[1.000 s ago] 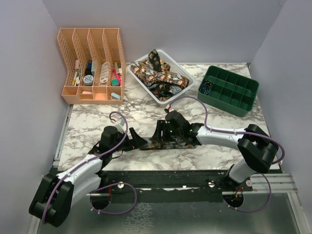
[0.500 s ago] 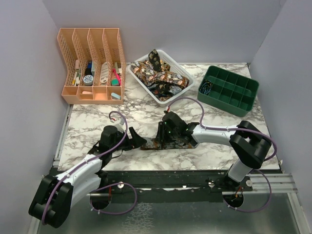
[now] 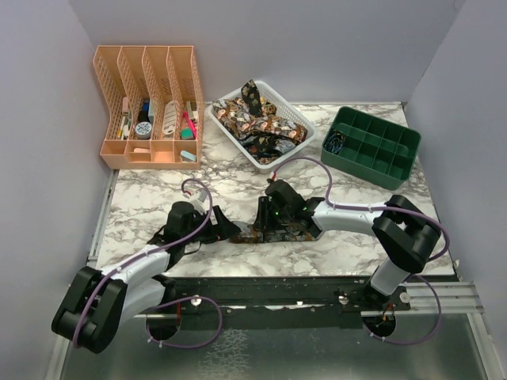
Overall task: Roll the ties
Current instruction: Roll the tie at the center of the board.
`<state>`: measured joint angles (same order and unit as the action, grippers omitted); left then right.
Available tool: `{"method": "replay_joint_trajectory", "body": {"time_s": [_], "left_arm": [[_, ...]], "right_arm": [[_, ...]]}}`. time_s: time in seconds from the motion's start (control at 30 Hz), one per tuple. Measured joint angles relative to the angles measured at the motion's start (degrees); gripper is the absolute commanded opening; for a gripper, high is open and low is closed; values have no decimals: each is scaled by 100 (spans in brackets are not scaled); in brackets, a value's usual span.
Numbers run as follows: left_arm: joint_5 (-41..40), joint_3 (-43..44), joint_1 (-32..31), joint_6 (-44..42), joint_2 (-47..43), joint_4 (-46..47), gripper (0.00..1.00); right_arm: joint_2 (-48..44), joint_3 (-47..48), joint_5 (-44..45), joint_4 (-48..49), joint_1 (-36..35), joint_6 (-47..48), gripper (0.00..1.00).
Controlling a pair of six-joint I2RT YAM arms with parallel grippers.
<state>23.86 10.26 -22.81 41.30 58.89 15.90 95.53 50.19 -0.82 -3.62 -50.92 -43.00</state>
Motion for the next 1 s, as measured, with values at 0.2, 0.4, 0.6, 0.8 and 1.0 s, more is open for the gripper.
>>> {"method": "replay_joint_trajectory", "body": {"time_s": [0.2, 0.4, 0.6, 0.8, 1.0], "left_arm": [[17, 13, 0, 210, 284, 328, 74], [15, 15, -2, 476, 520, 522, 68], [15, 15, -20, 586, 675, 688, 67], [17, 35, -107, 625, 833, 833, 66], [59, 33, -127, 675, 791, 837, 72]], "right_arm": [[0, 0, -55, 4, 0, 48, 47], [0, 0, -79, 7, 0, 61, 47], [0, 0, -79, 7, 0, 68, 48], [0, 0, -79, 4, 0, 96, 49], [0, 0, -79, 4, 0, 105, 49]]}}
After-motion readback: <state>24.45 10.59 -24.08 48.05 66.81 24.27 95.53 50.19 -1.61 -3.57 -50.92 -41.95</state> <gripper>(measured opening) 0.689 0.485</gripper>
